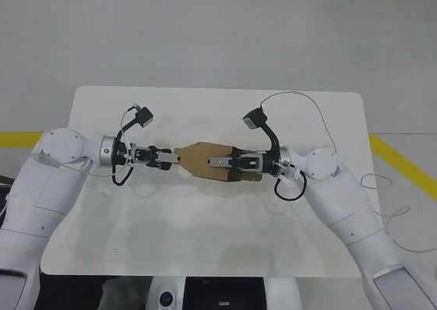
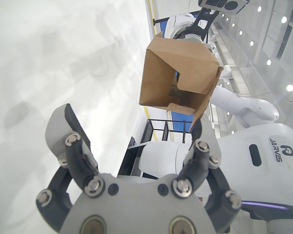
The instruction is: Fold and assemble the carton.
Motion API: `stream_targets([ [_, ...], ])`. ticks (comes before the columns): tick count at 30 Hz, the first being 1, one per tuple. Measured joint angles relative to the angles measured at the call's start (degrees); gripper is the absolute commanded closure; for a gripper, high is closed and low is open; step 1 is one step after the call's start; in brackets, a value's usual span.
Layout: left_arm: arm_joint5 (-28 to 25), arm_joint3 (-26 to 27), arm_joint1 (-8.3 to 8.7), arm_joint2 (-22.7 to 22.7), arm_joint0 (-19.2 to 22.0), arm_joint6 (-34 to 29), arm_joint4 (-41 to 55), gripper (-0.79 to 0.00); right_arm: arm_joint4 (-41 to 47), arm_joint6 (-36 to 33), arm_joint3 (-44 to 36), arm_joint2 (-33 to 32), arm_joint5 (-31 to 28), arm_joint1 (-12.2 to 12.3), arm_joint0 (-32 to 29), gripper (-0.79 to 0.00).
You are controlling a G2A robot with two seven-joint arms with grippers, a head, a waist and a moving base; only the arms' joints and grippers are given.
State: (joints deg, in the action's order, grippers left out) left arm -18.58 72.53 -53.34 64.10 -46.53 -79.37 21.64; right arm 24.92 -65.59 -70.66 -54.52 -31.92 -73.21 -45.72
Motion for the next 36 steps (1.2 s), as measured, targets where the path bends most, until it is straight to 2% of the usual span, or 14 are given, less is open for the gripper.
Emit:
stream_targets([
  [36,-1.21,-2.04,-1.53,-3.78,0.07,-1.7,7.04,-0.785,7.31,-2.12,4.7,6.97,-4.65,-3.67,5.12,0.0],
])
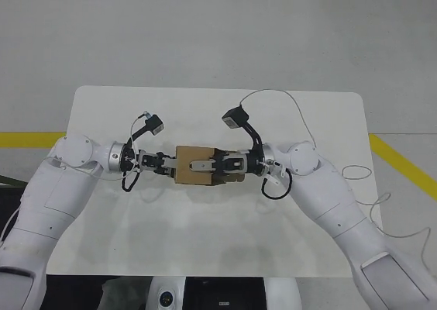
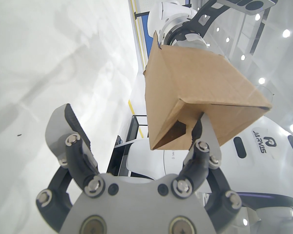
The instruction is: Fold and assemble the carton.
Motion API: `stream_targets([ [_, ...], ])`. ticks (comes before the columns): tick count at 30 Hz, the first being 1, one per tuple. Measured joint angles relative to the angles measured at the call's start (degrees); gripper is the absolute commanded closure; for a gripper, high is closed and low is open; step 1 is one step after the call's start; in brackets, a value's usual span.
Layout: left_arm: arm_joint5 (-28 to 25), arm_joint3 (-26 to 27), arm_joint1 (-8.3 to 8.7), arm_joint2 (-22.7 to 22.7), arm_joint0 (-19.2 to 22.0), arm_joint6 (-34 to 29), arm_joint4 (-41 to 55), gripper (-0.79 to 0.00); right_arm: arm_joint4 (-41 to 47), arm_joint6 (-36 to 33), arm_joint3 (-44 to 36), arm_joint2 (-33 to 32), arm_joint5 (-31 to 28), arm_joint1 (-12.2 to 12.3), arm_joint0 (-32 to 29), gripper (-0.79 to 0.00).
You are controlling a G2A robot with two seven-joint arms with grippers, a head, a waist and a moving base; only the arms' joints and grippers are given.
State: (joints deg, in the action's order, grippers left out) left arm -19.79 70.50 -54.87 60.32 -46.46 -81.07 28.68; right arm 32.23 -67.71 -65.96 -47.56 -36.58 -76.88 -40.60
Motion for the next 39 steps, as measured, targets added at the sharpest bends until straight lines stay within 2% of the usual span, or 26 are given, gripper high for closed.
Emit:
stream_targets([
  [6,-0.23,-0.38,-0.18,-0.26,0.28,-0.24,0.13,-0.785,-0.05,0.19,0.94,0.05,-0.18,-0.12,0.09,0.0],
  [13,-0.98,-2.24,0.6,2.58,0.48,0.43,-1.77,-0.785,-1.28,-0.36,3.39,-0.81,1.68,0.19,-0.14,0.0],
  [18,-2.86,-1.08,1.09,4.49,0.33,0.89,-2.6,-0.785,-1.53,-0.51,5.76,-0.4,3.43,-0.05,0.08,0.0],
  [28,-12.23,6.37,2.14,4.73,-0.27,8.75,-11.52,-0.785,-1.16,-2.57,16.4,3.19,6.41,-2.24,3.86,0.0],
  [39,-28.8,5.72,3.46,0.63,0.41,25.32,-30.6,-0.785,-2.19,-2.17,25.74,6.24,4.5,-5.0,6.8,0.0],
])
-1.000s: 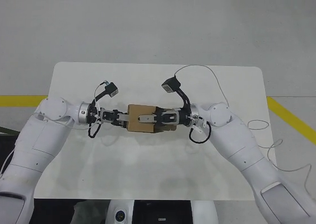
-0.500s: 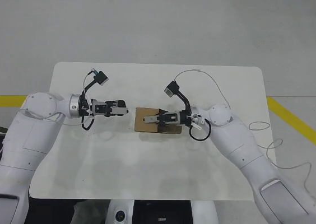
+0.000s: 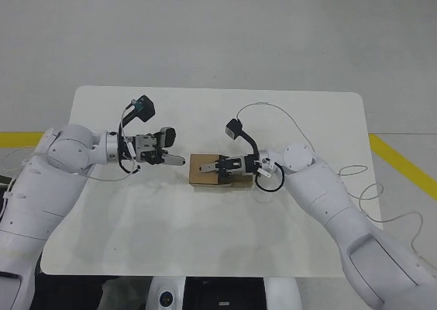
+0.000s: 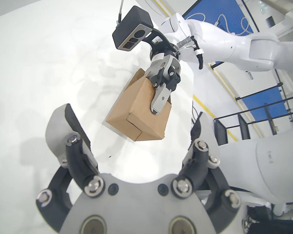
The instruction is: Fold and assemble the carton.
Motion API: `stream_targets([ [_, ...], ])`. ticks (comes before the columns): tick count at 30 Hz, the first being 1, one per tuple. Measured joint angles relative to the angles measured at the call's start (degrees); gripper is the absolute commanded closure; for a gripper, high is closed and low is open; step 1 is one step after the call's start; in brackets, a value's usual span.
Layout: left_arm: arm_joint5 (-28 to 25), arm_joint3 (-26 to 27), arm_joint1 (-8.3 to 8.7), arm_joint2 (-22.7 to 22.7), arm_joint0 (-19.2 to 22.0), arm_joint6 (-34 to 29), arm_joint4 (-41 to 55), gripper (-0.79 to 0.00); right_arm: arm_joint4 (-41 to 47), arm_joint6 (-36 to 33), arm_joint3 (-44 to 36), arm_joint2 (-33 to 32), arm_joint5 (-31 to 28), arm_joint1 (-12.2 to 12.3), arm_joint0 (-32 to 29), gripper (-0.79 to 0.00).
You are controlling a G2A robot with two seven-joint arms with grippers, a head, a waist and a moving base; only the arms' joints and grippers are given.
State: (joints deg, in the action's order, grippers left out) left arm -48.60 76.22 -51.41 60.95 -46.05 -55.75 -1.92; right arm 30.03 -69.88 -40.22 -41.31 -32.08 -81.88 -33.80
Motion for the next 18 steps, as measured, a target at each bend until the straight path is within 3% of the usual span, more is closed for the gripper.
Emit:
stream_targets([
  [5,-1.95,-0.67,0.17,-0.86,0.58,2.02,-2.07,-0.785,-0.7,0.13,2.78,0.61,-0.74,-0.88,0.87,-0.163],
  [7,-1.89,-0.65,0.16,-0.84,0.56,1.96,-2.0,-0.785,-0.89,0.28,3.8,0.78,-0.97,-1.21,1.08,-0.354],
  [8,-1.89,-0.65,0.16,-0.83,0.56,1.96,-1.99,-0.785,-0.93,0.31,4.16,0.82,-1.06,-1.34,1.16,-0.397],
  [9,-1.89,-0.65,0.16,-0.83,0.56,1.95,-1.99,-0.785,-0.92,0.32,4.43,0.84,-1.17,-1.47,1.22,-0.511],
  [11,-1.89,-0.65,0.16,-0.83,0.56,1.95,-1.99,-0.785,-0.79,0.19,4.74,0.82,-1.43,-1.71,1.36,-0.622],
  [18,-1.89,-0.65,0.16,-0.83,0.56,1.96,-2.0,-0.785,-0.93,-0.34,4.37,0.1,-2.02,-1.84,1.55,-0.613],
])
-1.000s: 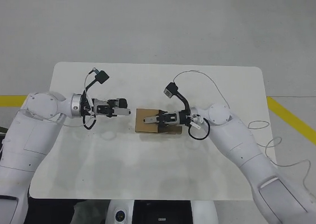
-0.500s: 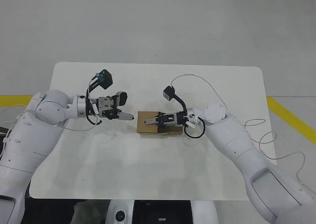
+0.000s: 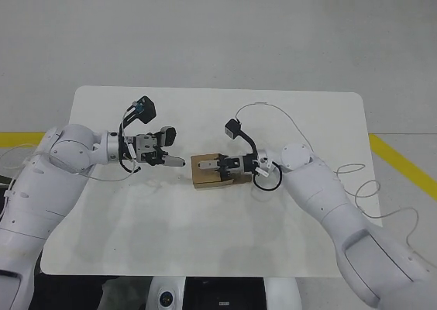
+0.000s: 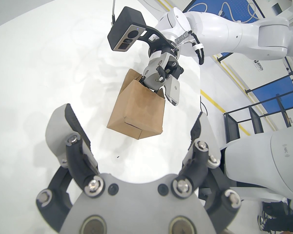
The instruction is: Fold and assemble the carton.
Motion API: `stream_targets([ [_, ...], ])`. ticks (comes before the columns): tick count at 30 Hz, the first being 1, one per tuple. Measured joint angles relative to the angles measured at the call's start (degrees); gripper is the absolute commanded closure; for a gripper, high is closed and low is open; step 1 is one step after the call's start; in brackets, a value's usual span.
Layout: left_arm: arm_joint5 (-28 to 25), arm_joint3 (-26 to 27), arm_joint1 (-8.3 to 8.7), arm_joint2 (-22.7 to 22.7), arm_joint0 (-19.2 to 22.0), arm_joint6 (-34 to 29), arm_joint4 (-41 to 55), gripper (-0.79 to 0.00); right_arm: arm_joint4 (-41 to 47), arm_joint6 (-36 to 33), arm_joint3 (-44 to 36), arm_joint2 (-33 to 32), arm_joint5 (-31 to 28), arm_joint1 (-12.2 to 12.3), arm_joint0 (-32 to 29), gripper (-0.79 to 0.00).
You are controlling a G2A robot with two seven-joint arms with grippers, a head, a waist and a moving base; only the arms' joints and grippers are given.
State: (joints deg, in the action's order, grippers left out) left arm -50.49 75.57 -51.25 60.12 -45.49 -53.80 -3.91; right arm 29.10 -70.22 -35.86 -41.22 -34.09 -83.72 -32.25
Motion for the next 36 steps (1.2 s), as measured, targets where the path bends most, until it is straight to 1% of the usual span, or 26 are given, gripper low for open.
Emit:
stream_targets([
  [3,0.21,1.56,0.09,0.44,-0.13,1.12,-2.45,-0.785,-0.41,-0.22,-0.68,-0.65,0.25,0.32,-0.07,-0.61],
  [6,-1.73,3.24,0.29,1.61,-0.96,4.7,-10.08,-0.785,-0.81,-0.73,-1.63,-1.5,0.77,0.84,-0.45,-0.594],
  [9,-5.09,3.37,0.27,2.57,-2.45,10.23,-16.71,-0.785,-1.4,-1.18,-2.7,-2.58,1.45,1.54,-1.0,-0.6],
  [10,-6.75,3.21,0.21,2.9,-3.1,12.82,-19.06,-0.785,-1.67,-1.24,-3.28,-3.09,1.76,1.87,-1.3,-0.591],
  [12,-7.65,4.12,0.11,3.19,-3.91,17.05,-23.62,-0.785,-2.08,-1.4,-4.31,-3.89,2.3,2.39,-1.81,-0.579],
  [15,-7.54,6.06,0.08,2.88,-5.84,25.83,-33.41,-0.785,-3.55,-1.71,-6.08,-5.35,3.7,3.45,-2.45,-0.573],
  [17,-7.51,7.2,0.23,1.78,-7.26,32.91,-40.41,-0.785,-4.89,-1.9,-7.74,-6.49,4.75,4.28,-2.87,-0.591],
  [19,-7.51,7.77,0.65,0.19,-8.14,40.0,-47.31,-0.785,-5.96,-1.96,-9.97,-7.69,5.91,5.08,-3.52,-0.585],
  [21,-7.51,7.39,1.12,-0.83,-8.43,46.35,-53.81,-0.785,-6.81,-2.03,-12.07,-8.68,7.05,5.74,-4.3,-0.585],
  [23,-7.51,6.36,1.6,-1.22,-8.4,54.19,-62.05,-0.785,-7.81,-1.99,-14.47,-9.86,8.32,6.49,-5.32,-0.573],
  [24,-7.5,5.81,1.73,-1.23,-8.41,57.6,-65.65,-0.785,-8.27,-1.91,-15.46,-10.39,8.85,6.82,-5.76,-0.539],
  [26,-6.54,4.45,1.82,-1.36,-8.6,65.22,-73.4,-0.785,-9.39,-1.62,-17.69,-11.69,10.01,7.57,-6.77,-0.366],
  [28,-5.05,2.78,1.69,-2.08,-8.9,72.03,-78.96,-0.785,-10.46,-1.59,-19.95,-12.95,11.26,8.29,-7.78,-0.289],
  [31,-4.9,0.62,1.33,-3.67,-8.54,77.92,-82.94,-0.785,-11.96,-1.84,-23.54,-14.63,13.4,9.26,-9.08,-0.086],
  [32,-5.13,0.13,1.19,-4.15,-8.42,78.78,-83.3,-0.785,-12.61,-1.91,-24.63,-15.13,14.16,9.55,-9.43,-0.028],
  [33,-5.42,-0.27,1.05,-4.58,-8.33,79.31,-83.33,-0.785,-13.31,-1.99,-25.75,-15.64,14.98,9.85,-9.79,0.0],
  [36,-6.01,-0.68,0.64,-5.69,-8.25,78.8,-82.83,-0.785,-15.8,-2.11,-30.05,-17.27,18.14,10.84,-11.11,0.0],
])
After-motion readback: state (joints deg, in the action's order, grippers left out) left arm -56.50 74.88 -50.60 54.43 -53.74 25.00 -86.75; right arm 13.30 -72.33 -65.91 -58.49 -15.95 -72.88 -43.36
